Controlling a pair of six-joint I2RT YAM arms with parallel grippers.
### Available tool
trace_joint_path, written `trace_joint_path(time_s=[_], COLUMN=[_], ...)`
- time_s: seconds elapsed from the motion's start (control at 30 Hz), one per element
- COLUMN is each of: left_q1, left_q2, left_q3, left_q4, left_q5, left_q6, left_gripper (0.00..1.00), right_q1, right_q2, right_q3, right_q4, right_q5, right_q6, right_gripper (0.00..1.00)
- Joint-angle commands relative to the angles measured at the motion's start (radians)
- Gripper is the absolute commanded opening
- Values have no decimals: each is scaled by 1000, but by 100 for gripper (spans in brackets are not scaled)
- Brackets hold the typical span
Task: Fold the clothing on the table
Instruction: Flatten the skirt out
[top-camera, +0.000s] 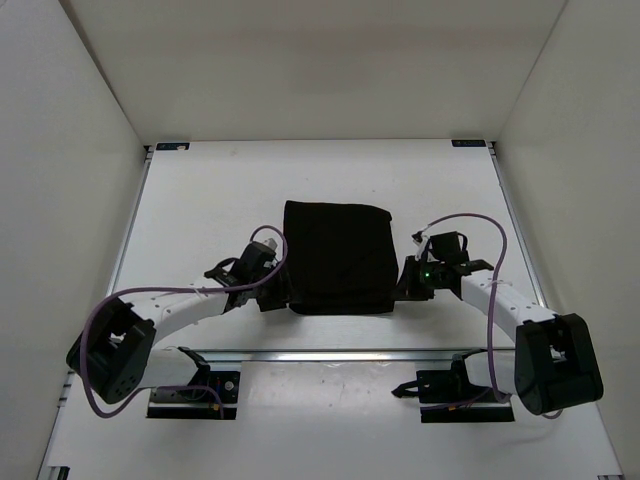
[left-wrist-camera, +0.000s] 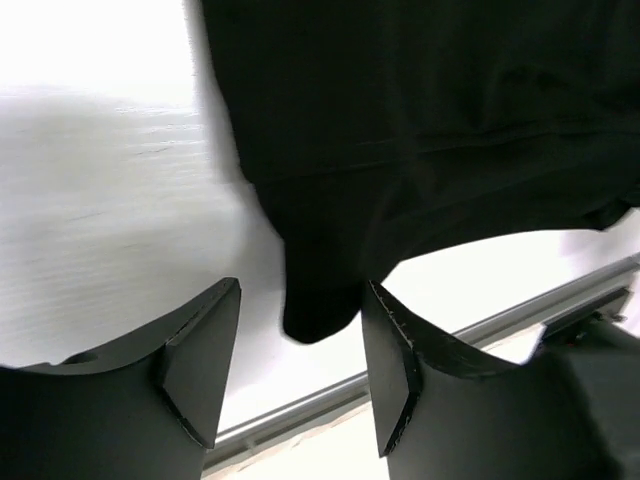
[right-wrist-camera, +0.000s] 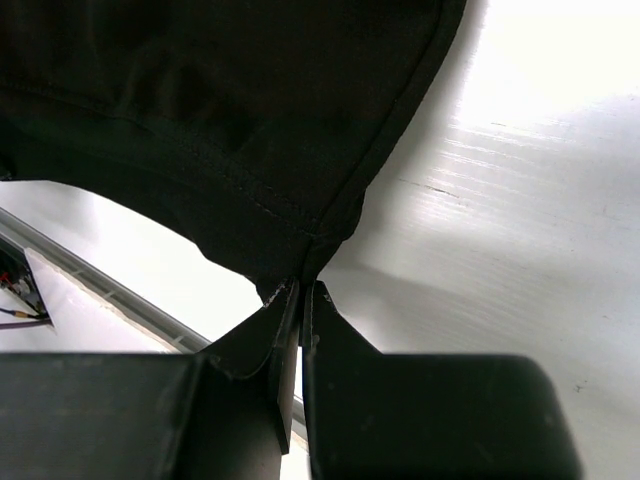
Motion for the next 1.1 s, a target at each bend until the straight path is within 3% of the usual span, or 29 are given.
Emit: trace_joint_path(time_s=[0.0, 0.13, 0.2, 0.3, 0.33, 0.67, 0.83, 0.93, 1.07], left_q1=[-15, -1, 0, 14, 19, 154, 203, 207, 241], left_q2=[-15, -6, -3, 2, 2, -67, 27, 162, 407], left_q3=[-17, -48, -36, -39, -28, 67, 83, 185, 546], left_q4=[104, 152, 146, 152, 138, -101, -69, -49, -124], left_q5=[-13, -2, -14, -4, 2, 6, 76, 125, 148], left_q6=[-56, -81, -78, -83, -83, 60, 115, 169, 288], left_gripper=[62, 50, 39, 6, 0, 0, 0, 0, 0], right_q1=[4, 22, 28, 29, 26, -16, 10, 19, -11], right_q2=[17, 33, 52, 62, 71, 151, 235, 356, 535], right_q3=[35, 51, 54, 66, 71, 242, 291, 414, 739], right_q4=[8, 5, 3, 11, 11, -21, 57, 39, -106], right_q5=[-18, -13, -18, -21, -21, -54, -93, -139, -101], right_q6=[-36, -45, -44, -36, -34, -77, -83, -108, -197], right_gripper=[0, 0, 0, 0, 0, 0, 1, 0, 0])
